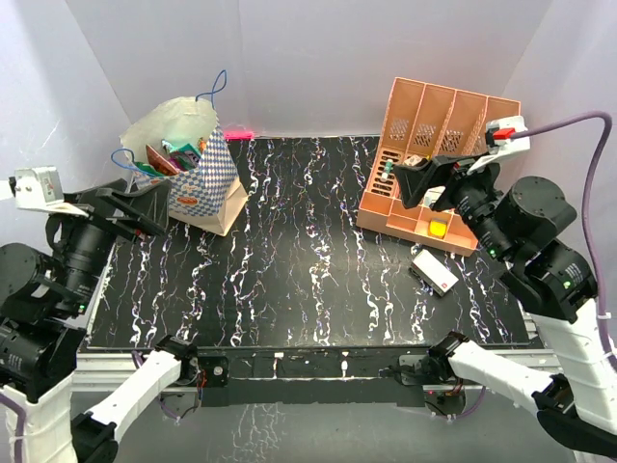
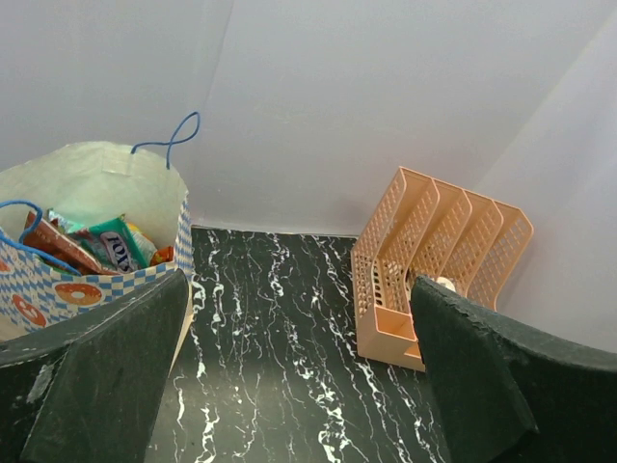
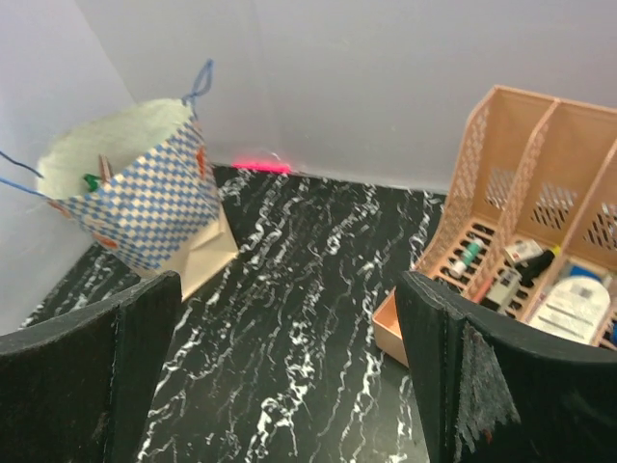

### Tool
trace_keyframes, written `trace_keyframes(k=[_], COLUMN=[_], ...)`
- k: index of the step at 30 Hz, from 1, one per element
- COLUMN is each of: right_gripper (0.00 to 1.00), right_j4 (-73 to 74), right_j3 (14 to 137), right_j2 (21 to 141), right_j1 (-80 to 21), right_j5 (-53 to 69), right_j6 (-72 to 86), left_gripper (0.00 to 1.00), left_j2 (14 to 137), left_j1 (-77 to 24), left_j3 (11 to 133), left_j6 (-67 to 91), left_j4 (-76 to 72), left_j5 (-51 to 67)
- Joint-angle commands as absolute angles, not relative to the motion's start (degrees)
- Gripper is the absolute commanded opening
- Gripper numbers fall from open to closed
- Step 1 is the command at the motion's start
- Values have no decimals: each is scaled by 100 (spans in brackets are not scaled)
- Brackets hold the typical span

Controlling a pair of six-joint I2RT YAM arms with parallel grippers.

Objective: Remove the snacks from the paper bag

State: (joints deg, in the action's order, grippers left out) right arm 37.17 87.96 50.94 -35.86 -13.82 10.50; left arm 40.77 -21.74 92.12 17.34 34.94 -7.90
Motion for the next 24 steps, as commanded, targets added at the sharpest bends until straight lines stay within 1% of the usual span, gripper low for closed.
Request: trace_keyframes(k=[1, 6, 14, 20, 24], right_gripper=[98, 98, 98, 98, 98], right_j4=[3717, 3705, 3534, 3377, 3302], right_j3=[8406, 7730, 6615, 6062, 5876], right_j2=[4937, 4765, 4465, 4318, 4302], right_j1=[-3220, -2727, -2133, -1899, -1816], right_j5=[-1340, -1122, -477, -64, 123], right_j6=[1306, 1547, 1986, 2242, 2376], left_gripper=[98, 98, 98, 98, 98], left_j2=[4219, 4453, 5126, 5911, 6328], left_j1=[-1751, -1202, -511, -233, -116], left_j3=[8993, 8703, 8233, 8280, 8424], left_j6=[2095, 2421, 2762, 2777, 2905], left_j4=[3485, 3613, 3885, 4324, 4355], left_j5=[-446, -43, 172, -252, -551])
